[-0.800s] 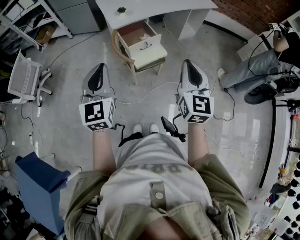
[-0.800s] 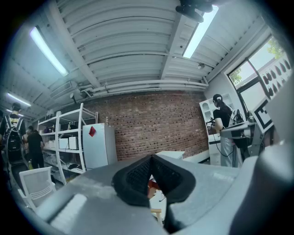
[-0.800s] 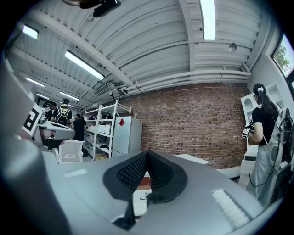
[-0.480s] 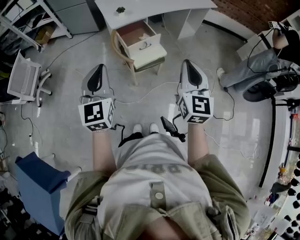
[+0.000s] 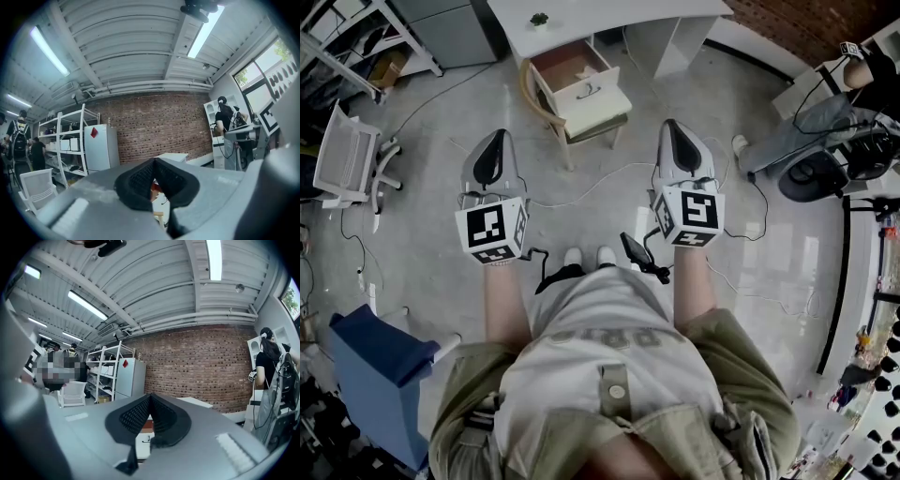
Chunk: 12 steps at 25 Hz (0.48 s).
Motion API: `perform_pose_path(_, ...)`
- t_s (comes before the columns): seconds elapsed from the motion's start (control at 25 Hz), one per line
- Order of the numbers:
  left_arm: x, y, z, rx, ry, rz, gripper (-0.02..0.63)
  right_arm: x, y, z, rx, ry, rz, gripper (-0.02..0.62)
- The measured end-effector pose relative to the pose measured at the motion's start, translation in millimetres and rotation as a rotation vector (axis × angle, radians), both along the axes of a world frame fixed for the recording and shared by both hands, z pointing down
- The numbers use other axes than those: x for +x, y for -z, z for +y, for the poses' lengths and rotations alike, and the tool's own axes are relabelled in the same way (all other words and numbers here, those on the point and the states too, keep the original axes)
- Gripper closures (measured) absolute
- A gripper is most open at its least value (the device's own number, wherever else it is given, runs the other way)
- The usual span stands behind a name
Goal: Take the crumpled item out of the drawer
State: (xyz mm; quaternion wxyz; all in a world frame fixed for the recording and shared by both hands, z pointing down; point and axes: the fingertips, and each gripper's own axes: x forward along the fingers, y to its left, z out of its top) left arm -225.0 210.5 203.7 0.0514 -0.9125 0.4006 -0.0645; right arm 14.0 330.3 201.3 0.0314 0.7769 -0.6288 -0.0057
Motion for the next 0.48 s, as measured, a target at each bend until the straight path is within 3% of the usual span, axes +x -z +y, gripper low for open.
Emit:
perform_pose_path(0.2, 5, 3, 1, 0.006, -0.002, 0.002, 0.6, 4, 0, -1, 0.01, 0.017, -0.023, 0.594)
perform_pose_path(0.4, 8, 11, 3, 0.026, 0.009, 0.039, 0.598, 11, 7, 2, 0.092, 0.044, -0.125, 0.586)
perform_pose_path(0.48, 11, 13, 3, 0.028, 0.01, 0.051, 0.493, 13, 8, 1, 0.099, 0.065, -0.121, 0.431)
